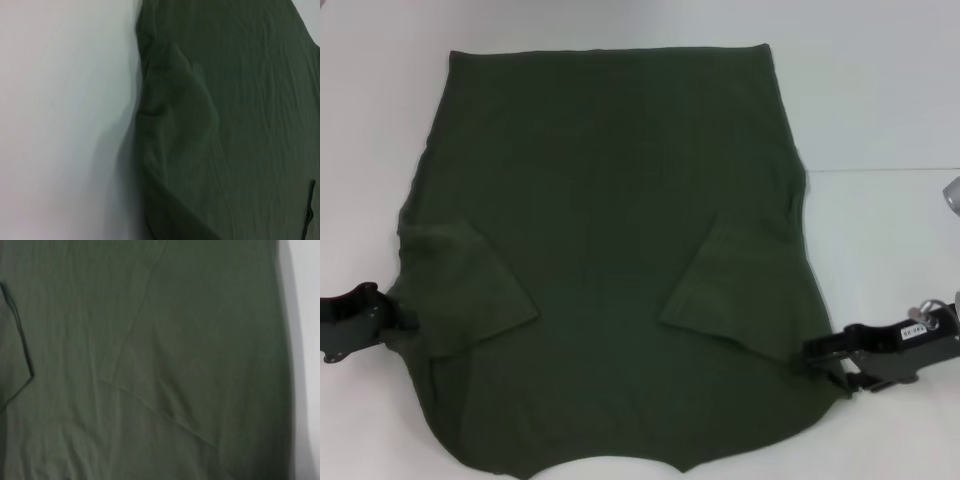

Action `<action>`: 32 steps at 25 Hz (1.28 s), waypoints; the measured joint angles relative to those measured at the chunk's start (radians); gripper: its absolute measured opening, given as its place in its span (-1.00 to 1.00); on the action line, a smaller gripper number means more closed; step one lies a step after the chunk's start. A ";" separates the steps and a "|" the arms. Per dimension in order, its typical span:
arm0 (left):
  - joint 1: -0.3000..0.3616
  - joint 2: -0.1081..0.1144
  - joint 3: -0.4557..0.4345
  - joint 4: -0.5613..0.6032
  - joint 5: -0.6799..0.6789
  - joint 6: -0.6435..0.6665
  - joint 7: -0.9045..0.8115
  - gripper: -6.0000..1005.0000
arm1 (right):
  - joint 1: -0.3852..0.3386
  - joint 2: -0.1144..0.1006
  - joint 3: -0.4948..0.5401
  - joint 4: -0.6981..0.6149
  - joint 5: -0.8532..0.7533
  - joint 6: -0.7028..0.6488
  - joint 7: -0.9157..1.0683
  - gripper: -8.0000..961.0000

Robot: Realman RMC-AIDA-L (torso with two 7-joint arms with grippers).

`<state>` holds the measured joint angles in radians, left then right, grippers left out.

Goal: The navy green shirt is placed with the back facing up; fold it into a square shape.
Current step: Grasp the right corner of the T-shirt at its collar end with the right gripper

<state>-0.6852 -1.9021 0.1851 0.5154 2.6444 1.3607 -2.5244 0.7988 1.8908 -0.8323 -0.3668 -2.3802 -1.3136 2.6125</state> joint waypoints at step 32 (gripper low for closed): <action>0.003 0.000 -0.004 0.000 -0.012 -0.002 0.013 -0.96 | -0.002 0.014 0.023 0.007 0.125 0.004 0.007 0.82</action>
<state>-0.6826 -1.9021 0.1813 0.5154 2.6323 1.3590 -2.5111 0.7967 1.9052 -0.8094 -0.3600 -2.2551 -1.3093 2.6190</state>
